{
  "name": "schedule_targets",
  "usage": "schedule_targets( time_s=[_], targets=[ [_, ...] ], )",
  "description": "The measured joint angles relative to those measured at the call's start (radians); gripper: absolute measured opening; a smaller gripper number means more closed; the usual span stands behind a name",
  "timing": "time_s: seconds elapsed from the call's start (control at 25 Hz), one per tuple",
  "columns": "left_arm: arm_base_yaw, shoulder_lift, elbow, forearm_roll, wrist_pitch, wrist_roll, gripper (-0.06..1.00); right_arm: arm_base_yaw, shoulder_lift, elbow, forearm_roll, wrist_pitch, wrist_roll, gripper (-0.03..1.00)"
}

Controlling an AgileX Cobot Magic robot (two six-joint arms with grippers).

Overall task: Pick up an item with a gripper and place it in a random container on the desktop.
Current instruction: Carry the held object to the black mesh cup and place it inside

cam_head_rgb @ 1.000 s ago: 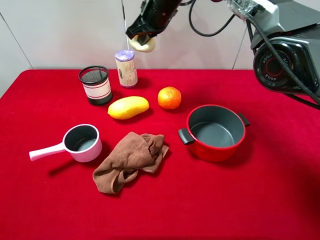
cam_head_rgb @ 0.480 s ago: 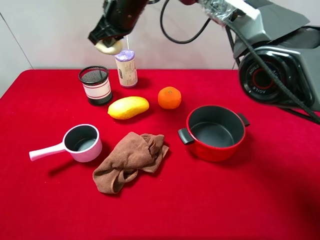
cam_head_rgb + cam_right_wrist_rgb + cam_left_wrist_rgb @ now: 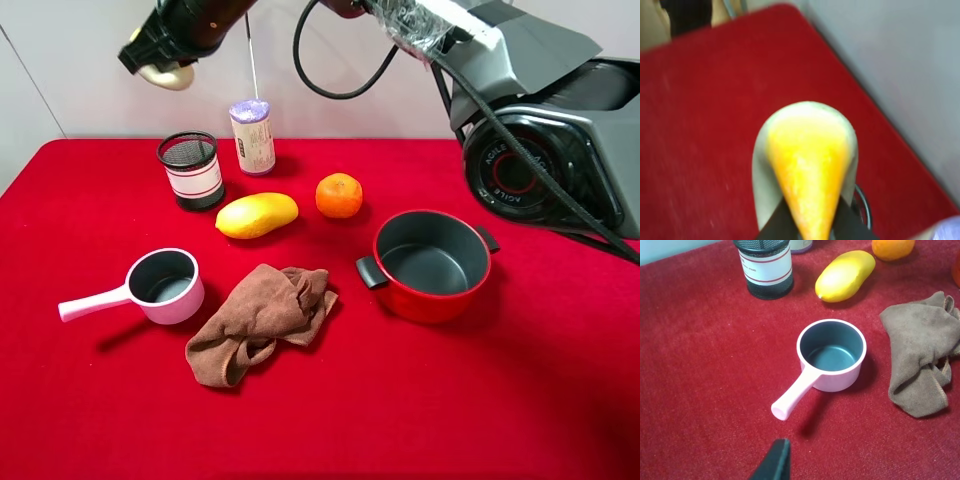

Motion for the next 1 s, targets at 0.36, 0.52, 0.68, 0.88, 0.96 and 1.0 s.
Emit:
schedule_targets(
  time_s=[0.36,0.52,0.68,0.88,0.96,1.0],
  targets=[
    [0.000,0.000,0.000,0.066,0.000,0.000,0.98,0.000,0.057,0.000,0.111,-0.160,0.000,-0.02],
    [0.000,0.000,0.000,0.077,0.000,0.000,0.98,0.000,0.086,0.000,0.142,-0.216,-0.004,-0.02],
    [0.000,0.000,0.000,0.080,0.000,0.000,0.98,0.000,0.115,0.000,0.147,-0.240,-0.005,-0.02],
    [0.000,0.000,0.000,0.080,0.000,0.000,0.98,0.000,0.137,0.000,0.147,-0.263,-0.031,-0.02],
    [0.000,0.000,0.000,0.080,0.000,0.000,0.98,0.000,0.148,0.000,0.151,-0.273,-0.053,-0.02],
    [0.000,0.000,0.000,0.080,0.000,0.000,0.98,0.000,0.151,0.000,0.152,-0.277,-0.064,-0.02]
  ],
)
